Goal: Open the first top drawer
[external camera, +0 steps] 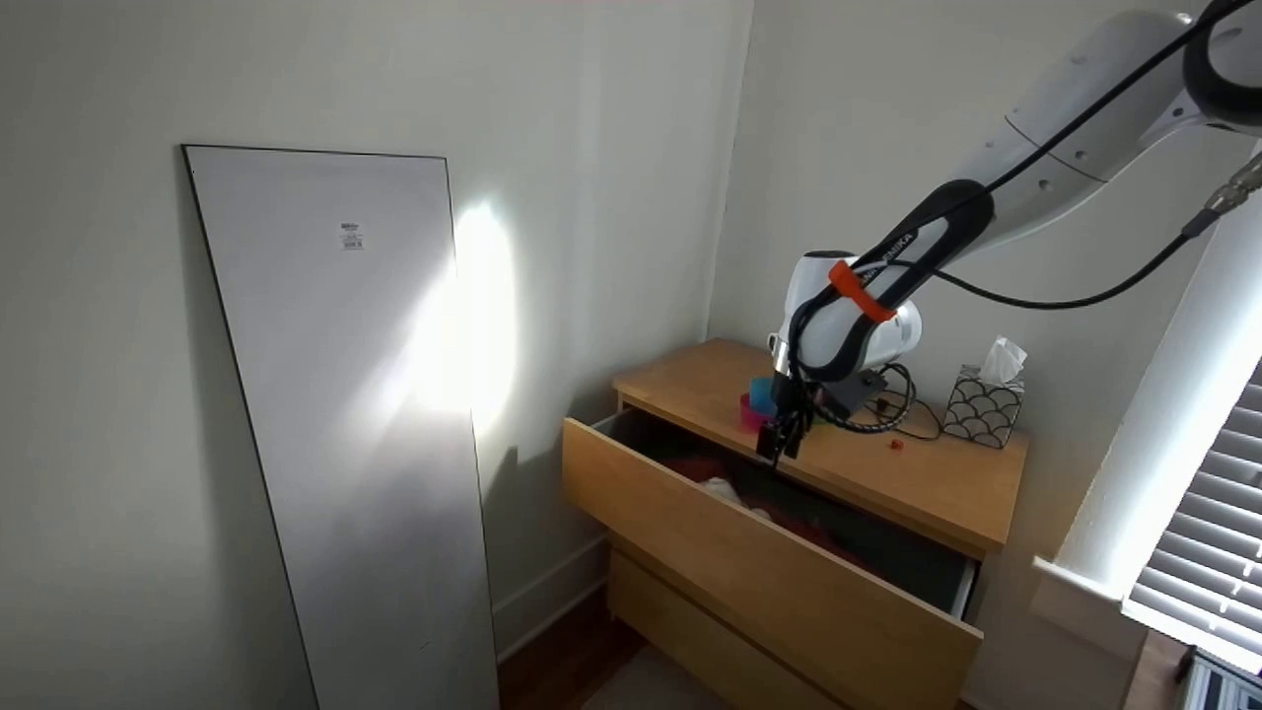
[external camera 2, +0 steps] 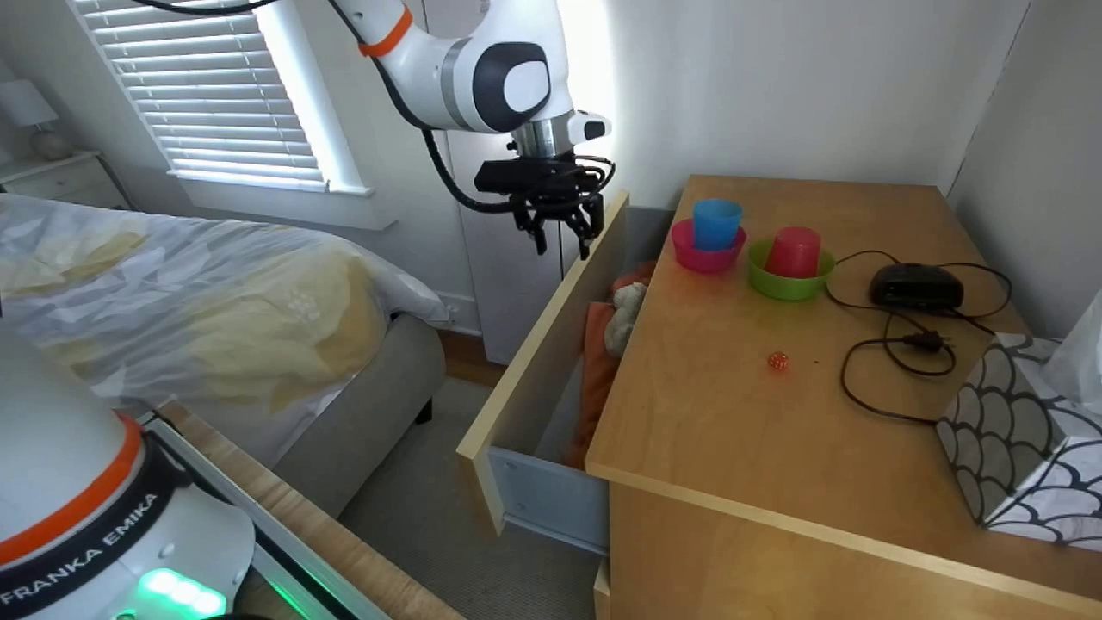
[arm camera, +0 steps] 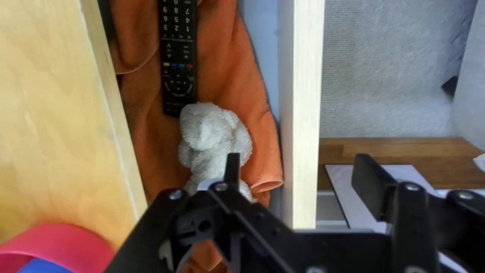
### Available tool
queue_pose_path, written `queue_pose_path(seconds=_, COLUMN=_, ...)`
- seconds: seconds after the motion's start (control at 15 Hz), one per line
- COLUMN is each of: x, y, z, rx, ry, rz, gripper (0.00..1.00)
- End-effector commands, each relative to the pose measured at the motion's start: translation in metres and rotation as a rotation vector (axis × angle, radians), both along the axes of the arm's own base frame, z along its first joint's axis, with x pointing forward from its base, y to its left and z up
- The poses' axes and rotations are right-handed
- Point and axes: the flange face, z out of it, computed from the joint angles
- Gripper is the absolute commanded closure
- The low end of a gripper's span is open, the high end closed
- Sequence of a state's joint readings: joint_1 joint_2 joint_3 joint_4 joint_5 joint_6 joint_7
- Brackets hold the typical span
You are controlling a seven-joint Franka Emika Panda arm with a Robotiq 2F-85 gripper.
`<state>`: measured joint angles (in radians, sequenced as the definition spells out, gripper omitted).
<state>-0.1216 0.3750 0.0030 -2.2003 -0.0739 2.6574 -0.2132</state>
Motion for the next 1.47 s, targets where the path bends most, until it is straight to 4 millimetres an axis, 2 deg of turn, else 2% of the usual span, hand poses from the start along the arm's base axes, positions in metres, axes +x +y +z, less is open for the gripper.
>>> queue_pose_path(seconds=0.0, x=0.002, y=-0.006, z=-0.024, rx=-0.025, ry=-0.019, rz=-0.153, gripper=0.55)
queue_pose_path(seconds=0.4, x=0.005, y=-0.005, z=-0.070, rx=-0.067, ry=0.022, rz=-0.310, gripper=0.99)
queue_pose_path(seconds=0.8, x=0.010, y=0.003, z=-0.112, rx=-0.093, ry=0.072, rz=-0.319, gripper=1.00)
queue_pose_path(seconds=1.0, x=0.009, y=0.008, z=-0.126, rx=-0.081, ry=0.105, rz=-0.291, gripper=1.00)
queue_pose_path(seconds=1.13, x=0.006, y=0.012, z=-0.128, rx=-0.064, ry=0.117, rz=-0.266, gripper=1.00)
queue_pose_path(seconds=1.4, x=-0.001, y=0.030, z=-0.116, rx=-0.004, ry=0.141, rz=-0.114, gripper=1.00)
